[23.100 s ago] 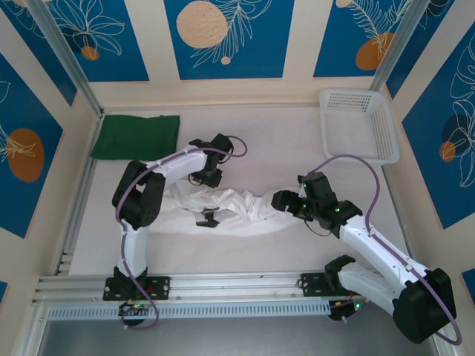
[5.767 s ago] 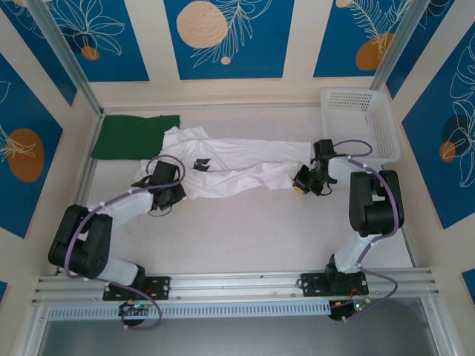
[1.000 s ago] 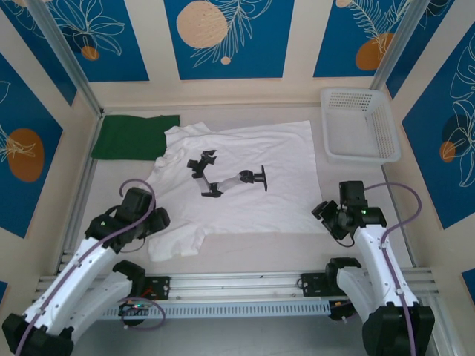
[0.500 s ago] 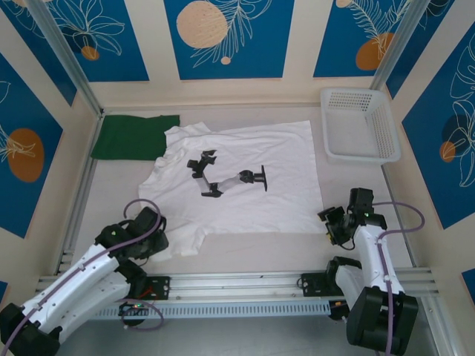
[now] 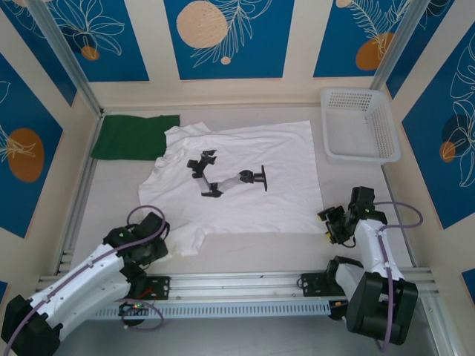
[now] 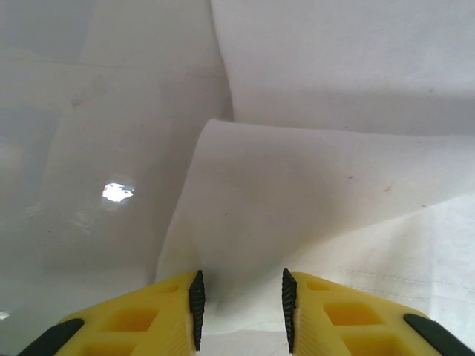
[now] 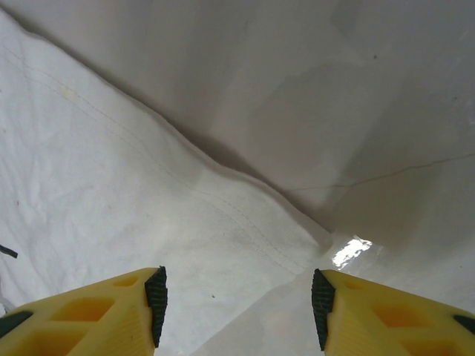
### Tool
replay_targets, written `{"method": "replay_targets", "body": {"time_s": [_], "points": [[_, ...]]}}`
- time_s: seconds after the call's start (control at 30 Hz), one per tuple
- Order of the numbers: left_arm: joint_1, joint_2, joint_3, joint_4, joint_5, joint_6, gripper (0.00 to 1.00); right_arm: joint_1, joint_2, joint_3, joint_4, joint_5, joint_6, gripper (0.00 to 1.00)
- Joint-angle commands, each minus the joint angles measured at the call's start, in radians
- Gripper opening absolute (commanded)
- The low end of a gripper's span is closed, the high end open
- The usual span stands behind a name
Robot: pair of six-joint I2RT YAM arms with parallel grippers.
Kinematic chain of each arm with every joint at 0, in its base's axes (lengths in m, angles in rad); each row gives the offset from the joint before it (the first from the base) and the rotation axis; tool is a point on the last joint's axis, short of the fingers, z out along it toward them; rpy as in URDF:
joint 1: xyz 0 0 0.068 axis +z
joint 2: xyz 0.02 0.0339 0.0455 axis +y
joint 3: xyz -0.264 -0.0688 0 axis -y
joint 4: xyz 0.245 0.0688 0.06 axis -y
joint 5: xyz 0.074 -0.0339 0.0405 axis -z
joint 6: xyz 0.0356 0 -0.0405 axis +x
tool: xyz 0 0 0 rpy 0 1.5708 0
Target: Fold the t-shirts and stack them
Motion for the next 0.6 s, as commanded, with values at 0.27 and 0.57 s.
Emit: {"method": "replay_targets", "body": {"time_s": [0.27,0.57], "points": [[-0.022,0.151,0.034,0.059,0.031,0.067,0.36,-0.006,0.057,0.042,-0.025,-0.015,-0.04,0.53],[-0.028,0.192,0.078,0.057,0.025,0.106,0.5,0.0,0.183,0.097,-0.088,0.022,-0.036,0.5]]}}
